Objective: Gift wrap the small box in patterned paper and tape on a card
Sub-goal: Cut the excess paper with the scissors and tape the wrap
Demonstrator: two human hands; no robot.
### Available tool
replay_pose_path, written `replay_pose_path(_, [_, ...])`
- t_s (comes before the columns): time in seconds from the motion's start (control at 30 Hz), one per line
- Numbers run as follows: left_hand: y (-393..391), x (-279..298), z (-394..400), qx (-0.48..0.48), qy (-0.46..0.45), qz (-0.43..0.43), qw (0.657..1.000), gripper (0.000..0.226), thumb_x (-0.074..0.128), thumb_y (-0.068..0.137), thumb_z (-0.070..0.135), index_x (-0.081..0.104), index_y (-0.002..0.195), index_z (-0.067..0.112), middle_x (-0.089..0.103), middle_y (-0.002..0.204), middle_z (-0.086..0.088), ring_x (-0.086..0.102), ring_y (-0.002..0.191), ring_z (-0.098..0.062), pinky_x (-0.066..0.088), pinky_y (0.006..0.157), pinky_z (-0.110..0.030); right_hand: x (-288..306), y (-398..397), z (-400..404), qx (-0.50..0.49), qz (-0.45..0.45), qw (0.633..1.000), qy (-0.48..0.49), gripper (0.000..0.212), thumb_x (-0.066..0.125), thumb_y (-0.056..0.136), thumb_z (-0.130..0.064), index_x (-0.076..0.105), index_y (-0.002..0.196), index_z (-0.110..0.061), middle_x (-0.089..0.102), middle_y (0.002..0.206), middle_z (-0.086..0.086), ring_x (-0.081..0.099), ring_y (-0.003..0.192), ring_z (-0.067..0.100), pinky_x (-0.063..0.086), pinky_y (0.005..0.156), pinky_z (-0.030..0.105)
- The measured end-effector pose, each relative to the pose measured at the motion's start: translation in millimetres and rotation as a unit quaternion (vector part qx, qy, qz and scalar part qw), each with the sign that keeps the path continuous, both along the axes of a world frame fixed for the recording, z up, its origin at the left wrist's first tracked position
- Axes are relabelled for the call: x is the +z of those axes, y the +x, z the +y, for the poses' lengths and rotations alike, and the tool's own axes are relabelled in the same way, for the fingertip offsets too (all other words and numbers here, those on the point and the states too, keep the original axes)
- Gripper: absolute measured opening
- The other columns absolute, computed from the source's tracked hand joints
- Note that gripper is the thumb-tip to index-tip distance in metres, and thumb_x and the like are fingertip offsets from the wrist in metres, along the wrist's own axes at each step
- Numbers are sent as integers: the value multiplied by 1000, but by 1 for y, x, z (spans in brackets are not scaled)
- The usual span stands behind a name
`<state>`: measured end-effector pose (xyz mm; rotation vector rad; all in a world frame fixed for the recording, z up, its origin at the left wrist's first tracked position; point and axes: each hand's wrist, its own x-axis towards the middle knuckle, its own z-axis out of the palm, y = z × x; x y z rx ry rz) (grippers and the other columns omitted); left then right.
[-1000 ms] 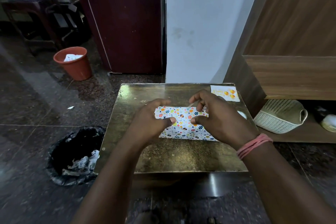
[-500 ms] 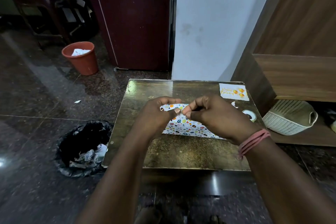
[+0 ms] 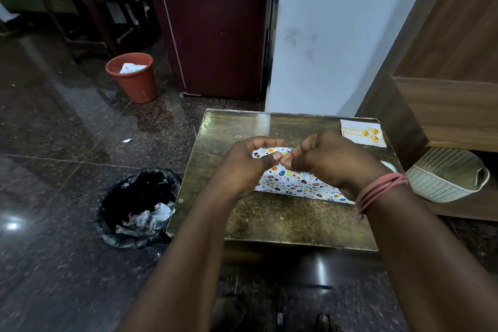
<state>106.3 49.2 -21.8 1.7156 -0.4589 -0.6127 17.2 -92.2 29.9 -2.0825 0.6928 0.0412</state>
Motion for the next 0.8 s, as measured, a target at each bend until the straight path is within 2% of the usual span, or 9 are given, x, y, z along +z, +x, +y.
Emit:
replay_pose_path(0.13, [1,-2,0,-2,1,-5,1000,22,71,97,25,76,115,37,64,136,11,59,120,-8,39,84,-22,5,1,6,-3,17,1000,-12,10,81,85,-23,77,81,-14,76,82,7,70,87,23,55,80,35])
replay_pose_path(0.23, [2,-5,0,1,3,-9,1000,22,70,97,27,75,115,39,64,135,13,59,122,-10,42,91,-29,6,2,7,1,26,999,-24,10,80,86,-24,77,85,-14,73,77,5,62,68,16,45,56,21])
replay_pose_path(0.3, [2,-5,0,1,3,-15,1000,22,70,98,27,75,115,39,65,133,13,61,118,-7,42,91,-29,5,3,9,2,29,999,-39,10,80,86,-24,77,85,-14,68,68,1,54,55,11,35,47,17])
replay_pose_path(0.4, [1,-4,1,-2,-2,-12,1000,22,70,98,25,75,116,36,68,130,12,64,110,-2,43,88,-25,2,7,12,-8,21,998,-55,8,79,85,-21,78,81,-14,62,59,-1,49,46,9,33,46,18])
replay_pose_path(0.47, [1,-4,1,1,-1,-12,1000,22,70,98,25,75,116,35,68,130,12,62,111,1,42,86,-23,0,7,14,-13,17,997,-72,8,79,85,-20,78,79,-15,61,56,-2,50,46,9,34,47,18])
replay_pose_path(0.6, [1,-5,1,2,-6,-6,1000,22,69,98,25,76,115,38,67,132,10,59,122,-7,44,95,-30,-5,8,20,-12,3,991,-132,6,77,84,-20,78,78,-17,67,67,-1,58,58,13,45,55,23])
replay_pose_path(0.67, [0,-4,1,0,-10,-4,1000,22,69,98,24,76,115,36,68,130,9,59,122,-7,44,94,-29,-7,9,23,-8,6,986,-168,8,74,86,-21,76,78,-17,71,74,1,66,71,17,55,66,28])
replay_pose_path(0.8, [0,-3,0,-1,-17,-2,1000,21,67,99,22,76,116,33,69,128,7,60,121,-8,43,87,-22,-4,8,27,-4,-5,981,-193,7,77,85,-22,72,86,-18,71,83,0,68,82,21,52,70,28])
